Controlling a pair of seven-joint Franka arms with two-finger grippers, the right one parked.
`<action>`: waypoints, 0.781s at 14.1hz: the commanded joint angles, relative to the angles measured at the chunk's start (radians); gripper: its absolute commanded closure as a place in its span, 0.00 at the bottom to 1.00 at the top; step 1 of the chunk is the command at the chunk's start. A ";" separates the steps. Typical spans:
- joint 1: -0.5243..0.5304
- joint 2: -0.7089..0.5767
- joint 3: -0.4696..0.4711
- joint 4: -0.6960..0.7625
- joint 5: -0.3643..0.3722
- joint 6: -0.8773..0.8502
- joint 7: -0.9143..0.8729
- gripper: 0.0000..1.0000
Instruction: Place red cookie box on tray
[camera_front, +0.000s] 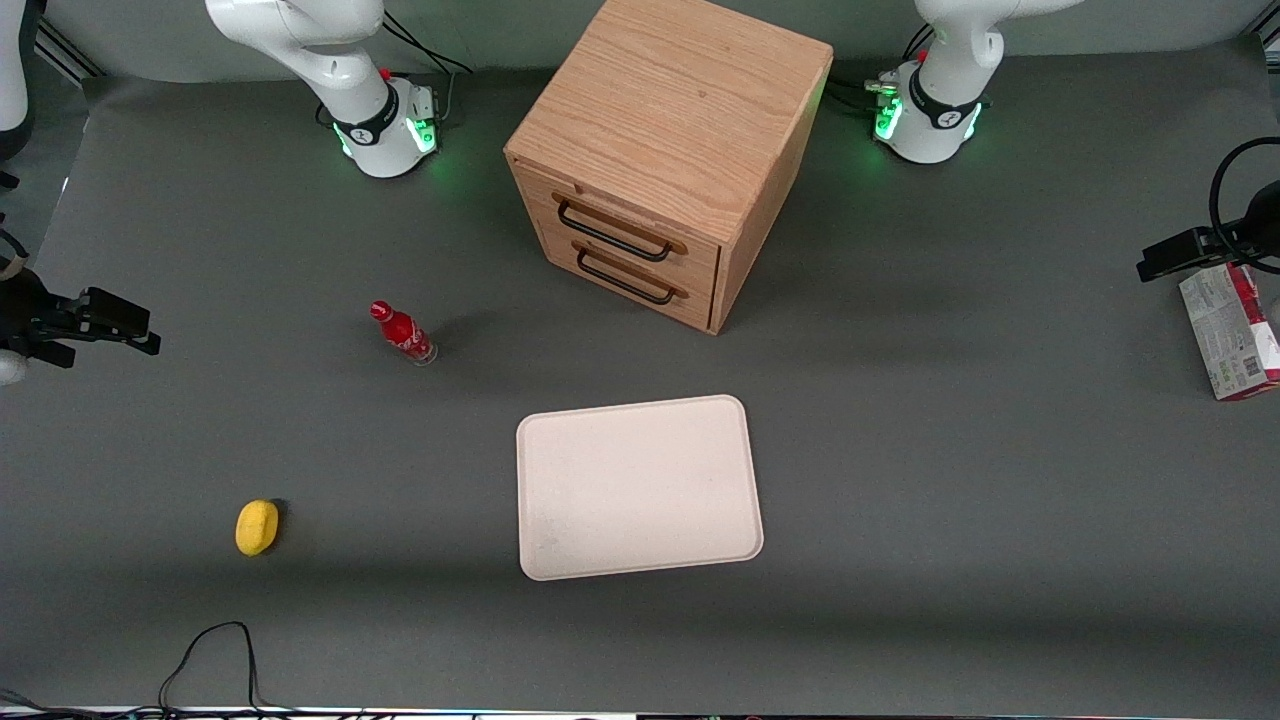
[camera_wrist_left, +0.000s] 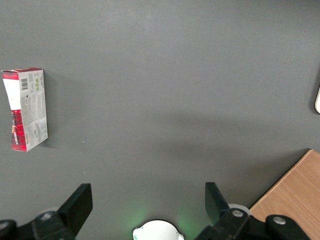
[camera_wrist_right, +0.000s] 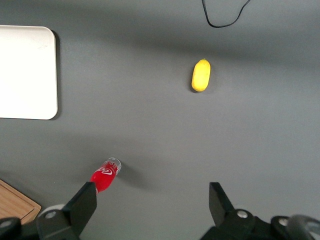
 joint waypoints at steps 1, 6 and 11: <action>0.040 0.019 0.000 0.049 0.013 -0.018 -0.013 0.00; 0.183 0.042 -0.002 0.064 0.070 0.017 0.021 0.00; 0.415 0.197 0.000 0.216 0.059 0.022 0.368 0.00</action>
